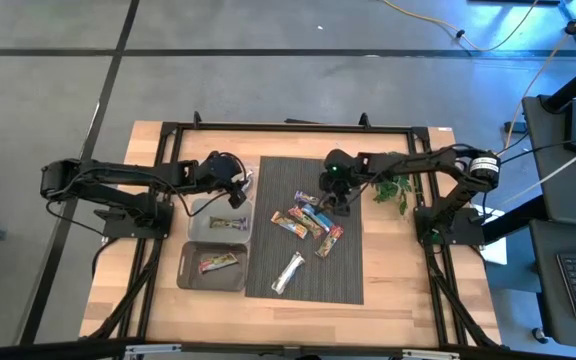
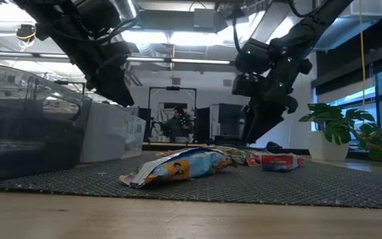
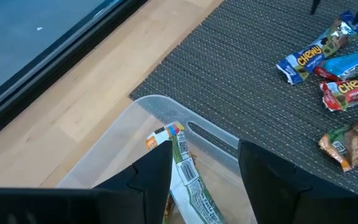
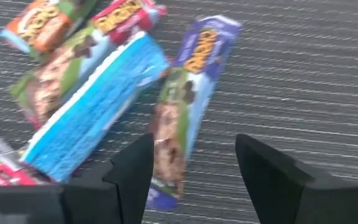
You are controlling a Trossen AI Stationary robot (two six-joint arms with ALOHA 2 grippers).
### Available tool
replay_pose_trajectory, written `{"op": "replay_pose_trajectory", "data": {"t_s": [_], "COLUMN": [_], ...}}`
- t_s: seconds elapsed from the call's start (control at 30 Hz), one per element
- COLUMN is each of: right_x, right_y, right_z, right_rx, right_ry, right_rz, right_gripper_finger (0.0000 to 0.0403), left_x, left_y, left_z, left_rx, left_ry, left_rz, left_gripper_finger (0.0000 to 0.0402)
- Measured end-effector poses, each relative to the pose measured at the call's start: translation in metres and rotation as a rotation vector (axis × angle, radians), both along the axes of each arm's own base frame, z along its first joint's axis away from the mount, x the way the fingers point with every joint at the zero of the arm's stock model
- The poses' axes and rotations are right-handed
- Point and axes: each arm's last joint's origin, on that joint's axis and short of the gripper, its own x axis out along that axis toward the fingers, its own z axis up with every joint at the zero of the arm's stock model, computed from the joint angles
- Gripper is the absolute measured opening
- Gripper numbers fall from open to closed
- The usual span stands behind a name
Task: Pick and place Granola Bars by type
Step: Put the blue granola bar into the gray bin
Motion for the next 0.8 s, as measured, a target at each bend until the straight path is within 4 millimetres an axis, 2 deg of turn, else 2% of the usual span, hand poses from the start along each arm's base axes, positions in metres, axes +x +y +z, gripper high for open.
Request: {"op": "replay_pose_trajectory", "data": {"t_s": [0.13,0.27,0.47,0.8], "right_x": [-0.002,-0.002,0.0,0.002], "right_y": [0.009,0.018,0.023,0.025], "right_z": [-0.008,-0.015,-0.016,-0.02], "right_rx": [0.013,-0.052,-0.135,-0.064], "right_ry": [-0.027,-0.054,-0.047,-0.048], "right_rz": [0.031,0.039,0.002,-0.009], "right_gripper_finger": [0.0229,0.0229,0.0229,0.0229], "left_x": [0.0,0.0,0.0,0.0], "left_y": [0.0,0.0,0.0,0.0], "left_z": [0.0,0.0,0.0,0.0], "left_rx": [0.0,0.0,0.001,-0.001], "left_ry": [0.0,0.0,0.0,0.0], "left_rz": [0.0,0.0,0.001,0.0], "left_gripper_finger": [0.0174,0.0174,0.0174,0.0174]}}
